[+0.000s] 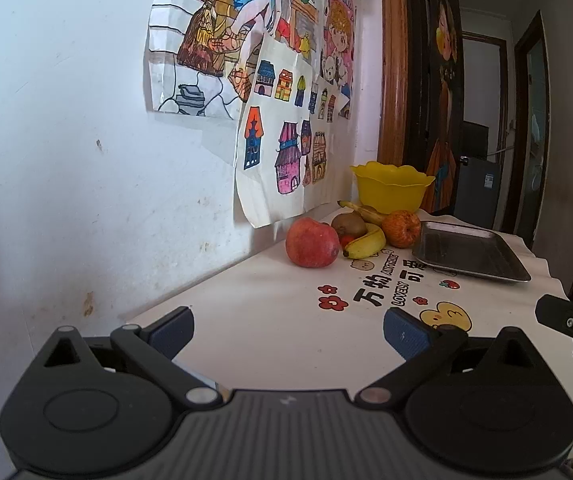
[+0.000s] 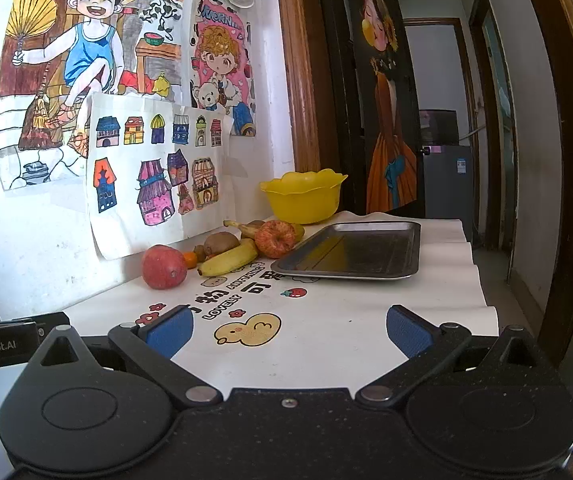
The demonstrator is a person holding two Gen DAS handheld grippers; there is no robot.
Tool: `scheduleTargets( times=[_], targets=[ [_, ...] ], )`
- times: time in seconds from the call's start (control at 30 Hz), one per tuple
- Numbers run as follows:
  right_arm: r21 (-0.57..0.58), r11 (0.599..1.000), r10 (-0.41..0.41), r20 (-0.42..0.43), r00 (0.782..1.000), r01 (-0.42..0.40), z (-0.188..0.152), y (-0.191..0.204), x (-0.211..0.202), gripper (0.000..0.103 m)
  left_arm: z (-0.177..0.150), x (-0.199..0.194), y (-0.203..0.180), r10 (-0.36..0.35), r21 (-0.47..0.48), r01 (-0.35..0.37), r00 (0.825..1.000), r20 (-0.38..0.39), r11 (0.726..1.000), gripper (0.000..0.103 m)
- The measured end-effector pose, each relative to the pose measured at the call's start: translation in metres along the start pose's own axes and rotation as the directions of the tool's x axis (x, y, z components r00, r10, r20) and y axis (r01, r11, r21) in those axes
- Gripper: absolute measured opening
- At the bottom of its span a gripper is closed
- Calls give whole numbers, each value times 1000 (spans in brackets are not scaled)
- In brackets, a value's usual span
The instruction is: Organize fruits
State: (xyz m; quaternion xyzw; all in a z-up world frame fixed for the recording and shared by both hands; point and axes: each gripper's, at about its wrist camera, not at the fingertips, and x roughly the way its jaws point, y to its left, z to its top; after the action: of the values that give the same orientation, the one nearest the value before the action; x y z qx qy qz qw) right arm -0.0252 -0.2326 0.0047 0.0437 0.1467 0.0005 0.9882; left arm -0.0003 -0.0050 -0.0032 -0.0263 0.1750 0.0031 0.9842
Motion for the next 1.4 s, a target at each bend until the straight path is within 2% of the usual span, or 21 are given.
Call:
scheduleTargets(
  times=[0.37, 0.5, 0.6, 0.67, 0.77, 0.83, 0.9, 0.97, 1.1, 1.17, 1.27, 1.33, 1.4],
  targets=[
    [-4, 1000, -7, 3, 1000, 7, 2, 2, -4, 102, 5, -6, 1, -9, -15, 9, 1000, 4, 1000, 103],
    [-20, 1000, -2, 19, 1000, 3, 12, 7, -20, 102, 22, -14, -1, 46, -8, -46, 998, -31, 999, 103],
    [-3, 998, 56, 65, 996, -56, 31, 10, -42, 102, 48, -15, -5, 84, 40, -82, 994, -68, 996, 103],
    [-10, 993, 115, 111, 987, -115, 49, 13, -54, 102, 68, -17, -6, 75, 67, -70, 995, -69, 995, 103],
    [-36, 970, 244, 132, 961, -241, 87, 15, -66, 102, 99, -20, -4, 24, 88, -20, 999, -42, 996, 103],
    [-35, 942, 336, 117, 935, -334, 118, 13, -68, 102, 120, -20, -2, 14, 89, -10, 999, -50, 996, 103],
    [-17, 922, 388, 87, 918, -388, 153, 14, -65, 102, 139, -21, 2, -6, 81, 10, 999, -54, 997, 103],
    [5, 913, 406, 66, 912, -407, 191, 15, -59, 102, 158, -21, 6, -35, 73, 39, 998, -51, 997, 103],
    [-27, 887, 460, -11, 888, -460, 266, 21, -29, 102, 187, -12, 5, -28, 90, 28, 1000, -10, 996, 103],
    [-82, 885, 458, -28, 888, -459, 288, 25, -10, 102, 191, -3, 1, -15, 104, 14, 1000, 16, 994, 103],
    [-163, 874, 460, -26, 888, -458, 287, 26, 20, 102, 180, 20, -6, 2, 113, -3, 1000, 12, 994, 103],
    [-168, 875, 458, -20, 889, -454, 272, 15, 43, 102, 168, 38, -11, 9, 128, -4, 999, -33, 992, 103],
    [-144, 877, 454, -62, 889, -458, 252, 2, 72, 102, 157, 56, -19, 2, 178, 12, 997, -78, 984, 103]
  ],
)
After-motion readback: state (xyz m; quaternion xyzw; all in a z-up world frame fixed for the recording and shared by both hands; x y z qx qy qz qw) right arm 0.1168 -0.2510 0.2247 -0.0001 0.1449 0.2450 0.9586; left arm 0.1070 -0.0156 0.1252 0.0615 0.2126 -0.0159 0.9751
